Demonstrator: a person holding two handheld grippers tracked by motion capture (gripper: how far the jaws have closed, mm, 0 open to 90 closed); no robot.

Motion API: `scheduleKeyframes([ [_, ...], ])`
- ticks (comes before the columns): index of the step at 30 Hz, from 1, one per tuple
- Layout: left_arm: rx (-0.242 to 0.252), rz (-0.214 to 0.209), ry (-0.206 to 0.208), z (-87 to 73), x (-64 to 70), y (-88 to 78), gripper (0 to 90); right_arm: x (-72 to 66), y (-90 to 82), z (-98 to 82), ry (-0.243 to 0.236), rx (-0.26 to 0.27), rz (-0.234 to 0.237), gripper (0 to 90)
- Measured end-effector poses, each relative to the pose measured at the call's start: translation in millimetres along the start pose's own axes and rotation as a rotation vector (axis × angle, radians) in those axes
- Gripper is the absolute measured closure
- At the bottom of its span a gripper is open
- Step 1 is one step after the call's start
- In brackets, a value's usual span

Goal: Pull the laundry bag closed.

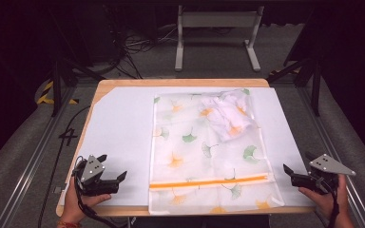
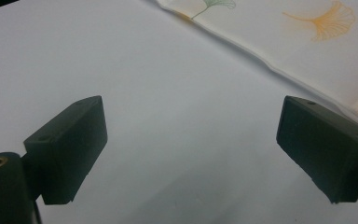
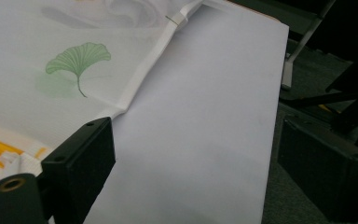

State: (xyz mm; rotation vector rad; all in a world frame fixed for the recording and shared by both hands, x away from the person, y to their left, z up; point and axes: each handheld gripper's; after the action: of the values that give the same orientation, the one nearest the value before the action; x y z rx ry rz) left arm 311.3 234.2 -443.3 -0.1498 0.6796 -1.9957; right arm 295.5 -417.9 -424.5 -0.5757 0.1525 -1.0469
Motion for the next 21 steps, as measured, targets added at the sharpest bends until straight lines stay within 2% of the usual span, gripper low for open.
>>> scheduleKeyframes([
  [4,0.001,-0.005,0.011,0.7,2.0,0.7,9.5,-1.5,0.3,0.8,-0.015,0.0,-0.003,11.9],
  [7,-0.007,0.016,0.029,1.0,3.8,1.7,10.5,-2.6,0.9,0.5,-0.018,-0.016,-0.009,13.3],
  [10,-0.004,0.007,0.031,2.1,4.4,0.8,10.7,-4.7,1.9,0.5,-0.03,-0.024,-0.016,13.3],
  [15,0.002,0.005,0.032,3.4,5.3,-0.4,10.7,-5.2,1.1,0.9,-0.013,-0.021,-0.007,13.5],
  [21,0.004,-0.007,0.043,4.0,6.8,0.1,10.7,-7.8,0.1,0.9,-0.021,-0.022,-0.013,12.7],
])
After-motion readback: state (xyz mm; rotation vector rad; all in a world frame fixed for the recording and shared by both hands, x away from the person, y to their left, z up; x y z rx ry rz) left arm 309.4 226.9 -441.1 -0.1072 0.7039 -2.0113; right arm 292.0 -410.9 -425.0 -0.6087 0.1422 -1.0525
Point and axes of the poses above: each handheld gripper's, and its own axes: y roughly forward along the jaws, z roughly out of its top, x roughly to its right, and after that the axes turned 9 degrees about z, right-handed
